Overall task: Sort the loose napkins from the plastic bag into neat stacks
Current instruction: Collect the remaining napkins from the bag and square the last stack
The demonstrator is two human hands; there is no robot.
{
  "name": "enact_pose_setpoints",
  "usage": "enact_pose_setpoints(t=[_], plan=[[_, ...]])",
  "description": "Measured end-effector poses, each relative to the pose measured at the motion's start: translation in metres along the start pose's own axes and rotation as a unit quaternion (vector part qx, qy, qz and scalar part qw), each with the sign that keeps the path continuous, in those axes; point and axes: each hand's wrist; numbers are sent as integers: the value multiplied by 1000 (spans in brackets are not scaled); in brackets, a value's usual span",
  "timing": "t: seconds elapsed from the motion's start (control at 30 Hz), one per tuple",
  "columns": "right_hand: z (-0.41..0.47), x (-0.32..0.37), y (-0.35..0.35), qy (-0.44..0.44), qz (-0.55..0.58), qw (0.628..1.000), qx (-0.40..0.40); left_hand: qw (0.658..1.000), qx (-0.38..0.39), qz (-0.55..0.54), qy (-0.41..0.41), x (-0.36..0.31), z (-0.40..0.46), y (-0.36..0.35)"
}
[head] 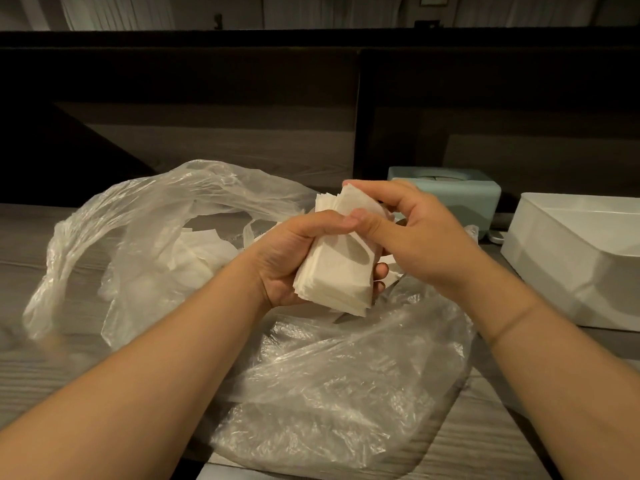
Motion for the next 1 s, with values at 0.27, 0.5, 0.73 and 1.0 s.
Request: enact_pose_setpoints(t=[0.27,0.5,0.73,1.0], plan=[[-4,15,22,-70,130,975,165,993,17,105,51,-1,-6,-12],[-26,28,35,-72,95,986,119,985,18,148,89,-1,-3,-33],[-76,27,68,-64,63,993,-73,923,-168,340,72,-9,7,-73],[-132,26,103,-112,52,984,-131,843,-319,431,-33,18,31,-119]])
Point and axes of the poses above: each hand's wrist, its own z-axis towards the middle knuckle, its own y-axis out of the back of the hand, x = y × z, and after that the axes turned 12 degrees about y, right-handed
